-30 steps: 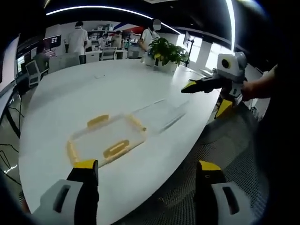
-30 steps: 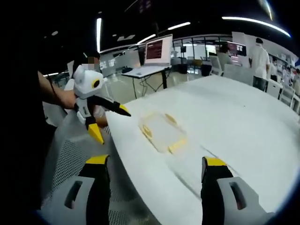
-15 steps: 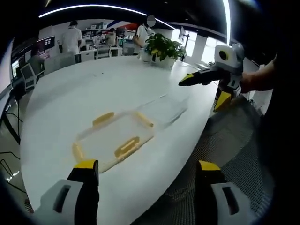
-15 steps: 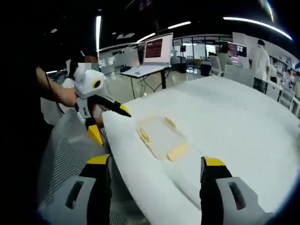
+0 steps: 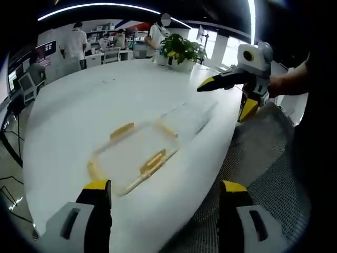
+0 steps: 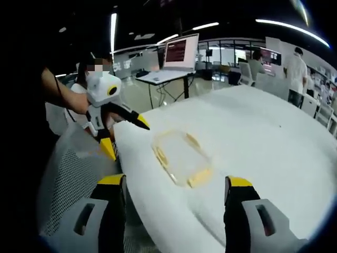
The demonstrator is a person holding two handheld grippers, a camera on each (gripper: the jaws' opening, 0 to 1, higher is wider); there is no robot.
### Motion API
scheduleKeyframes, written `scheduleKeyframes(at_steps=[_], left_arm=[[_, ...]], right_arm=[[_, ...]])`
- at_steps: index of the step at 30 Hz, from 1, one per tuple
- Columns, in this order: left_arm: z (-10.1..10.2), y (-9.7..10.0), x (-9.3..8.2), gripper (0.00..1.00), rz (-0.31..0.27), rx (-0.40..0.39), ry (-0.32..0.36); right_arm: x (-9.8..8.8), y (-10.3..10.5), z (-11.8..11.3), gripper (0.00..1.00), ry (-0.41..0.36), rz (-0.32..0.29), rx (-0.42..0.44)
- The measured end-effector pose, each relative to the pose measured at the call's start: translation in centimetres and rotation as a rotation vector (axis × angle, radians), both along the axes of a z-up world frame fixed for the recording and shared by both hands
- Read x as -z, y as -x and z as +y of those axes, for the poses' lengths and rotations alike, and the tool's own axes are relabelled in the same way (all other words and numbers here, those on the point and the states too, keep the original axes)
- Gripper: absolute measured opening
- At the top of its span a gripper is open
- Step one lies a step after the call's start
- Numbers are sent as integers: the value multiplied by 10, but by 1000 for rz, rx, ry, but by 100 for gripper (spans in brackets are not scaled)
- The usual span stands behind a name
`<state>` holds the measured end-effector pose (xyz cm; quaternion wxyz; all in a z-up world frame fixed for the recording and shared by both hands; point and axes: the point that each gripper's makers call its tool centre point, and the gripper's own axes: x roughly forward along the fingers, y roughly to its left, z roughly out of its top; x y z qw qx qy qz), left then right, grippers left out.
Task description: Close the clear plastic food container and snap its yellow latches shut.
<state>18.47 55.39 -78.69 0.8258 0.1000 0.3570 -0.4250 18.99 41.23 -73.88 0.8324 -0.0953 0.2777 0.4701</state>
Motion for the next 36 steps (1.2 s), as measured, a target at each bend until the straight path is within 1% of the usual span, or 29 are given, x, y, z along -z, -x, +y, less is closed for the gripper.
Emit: scheduleKeyframes(at_steps=[3,6,12,16,23,27,29,34,36], left_arm=[[4,-2,2,81,8,8,-5],[7,-3,4,79,14,25,-25],[11,-7,4,79,19,45,-26],[13,-8,5,79,26,61,-31],[17,-11,8,79,32,97,-51],[19,-11,11,79,35,122,-65],[20,-13,12,80,35,127,-71],[25,-16,15,80,35,145,-86],[26,-19,14,80,36,148,-87]], right_arm=[[3,-1,2,74,12,2,-4],[3,-2,4,73,11,4,-5],[7,-6,7,73,24,12,-2],[8,-9,9,74,37,5,-9],[10,-13,14,74,68,4,-45],[15,-12,17,74,98,-2,-78],[18,-11,17,73,108,7,-88],[22,-13,19,72,125,7,-97],[24,-15,19,70,134,12,-103]])
